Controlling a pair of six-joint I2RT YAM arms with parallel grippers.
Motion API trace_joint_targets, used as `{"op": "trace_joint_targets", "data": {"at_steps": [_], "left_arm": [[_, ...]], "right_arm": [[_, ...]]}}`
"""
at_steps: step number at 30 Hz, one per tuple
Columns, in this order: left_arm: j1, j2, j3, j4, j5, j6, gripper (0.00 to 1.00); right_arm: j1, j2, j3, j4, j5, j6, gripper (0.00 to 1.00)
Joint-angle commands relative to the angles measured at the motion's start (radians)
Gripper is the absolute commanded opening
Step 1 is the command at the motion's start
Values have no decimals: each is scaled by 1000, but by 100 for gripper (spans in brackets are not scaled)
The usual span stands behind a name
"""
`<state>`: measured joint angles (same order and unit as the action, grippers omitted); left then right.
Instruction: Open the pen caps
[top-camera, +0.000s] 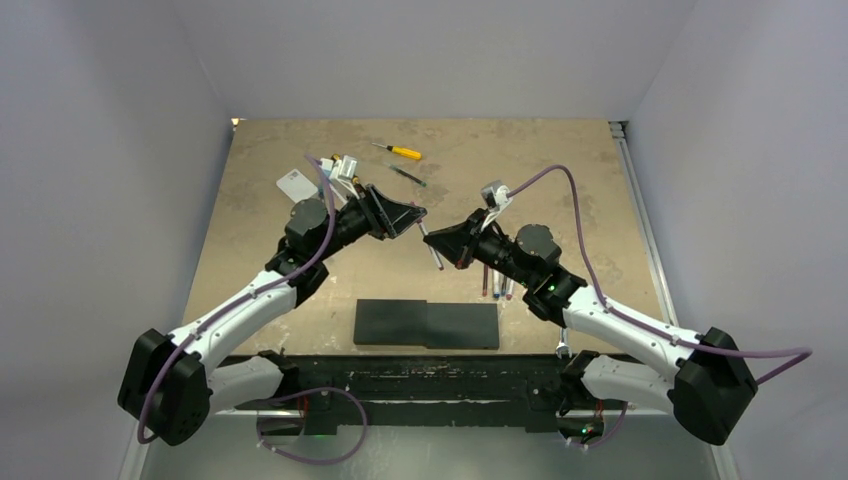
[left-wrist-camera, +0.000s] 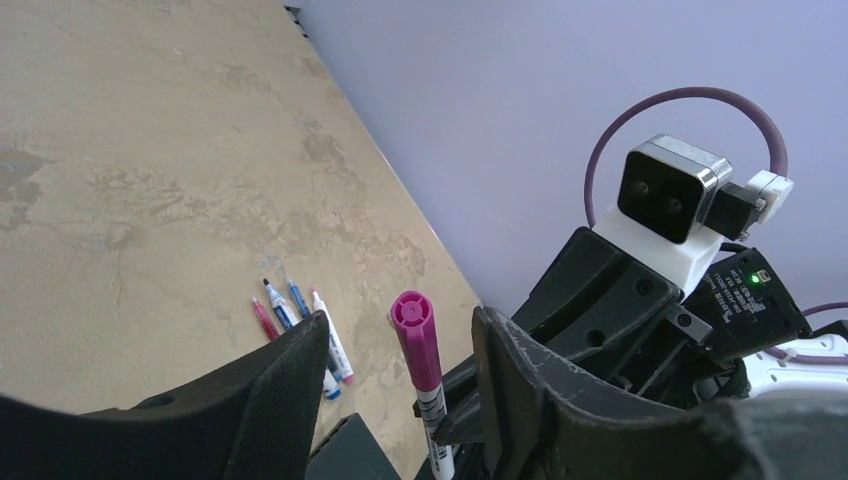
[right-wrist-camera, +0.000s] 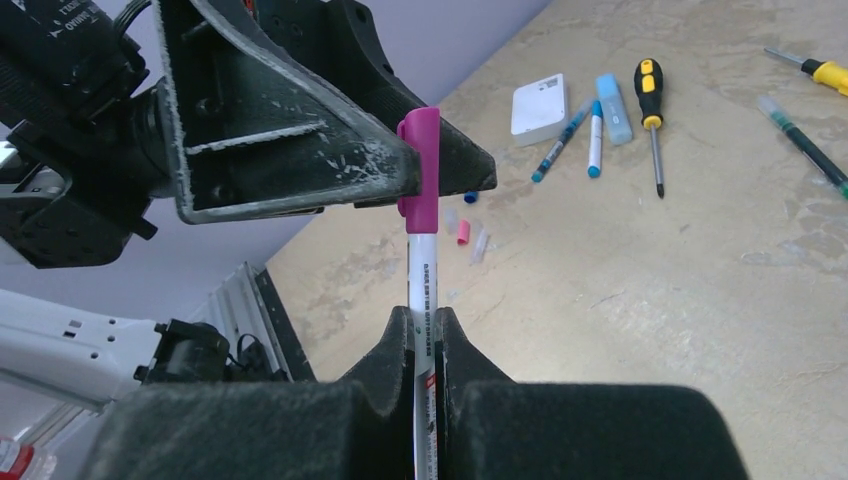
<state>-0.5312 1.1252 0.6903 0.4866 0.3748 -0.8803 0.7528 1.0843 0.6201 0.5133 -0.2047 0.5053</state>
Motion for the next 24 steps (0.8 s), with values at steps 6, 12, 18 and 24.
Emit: {"op": "trace_joint_targets", "data": {"at_steps": [6,12,18,24], "left_arm": [[-14,31,51,103,53,-6,30],[-24,33,51,123,75,-6,0],[-24,30,67,133,146,-24,0],[-24,35,76,149,197,-39,0]], "right_arm": [[5,-35,7,36,-20,14,0],[5,-36,19,15,-15,22,5],[3,-4,80,-42,-121,80,57],[2,-10,98,-26,-171,120,44]]}}
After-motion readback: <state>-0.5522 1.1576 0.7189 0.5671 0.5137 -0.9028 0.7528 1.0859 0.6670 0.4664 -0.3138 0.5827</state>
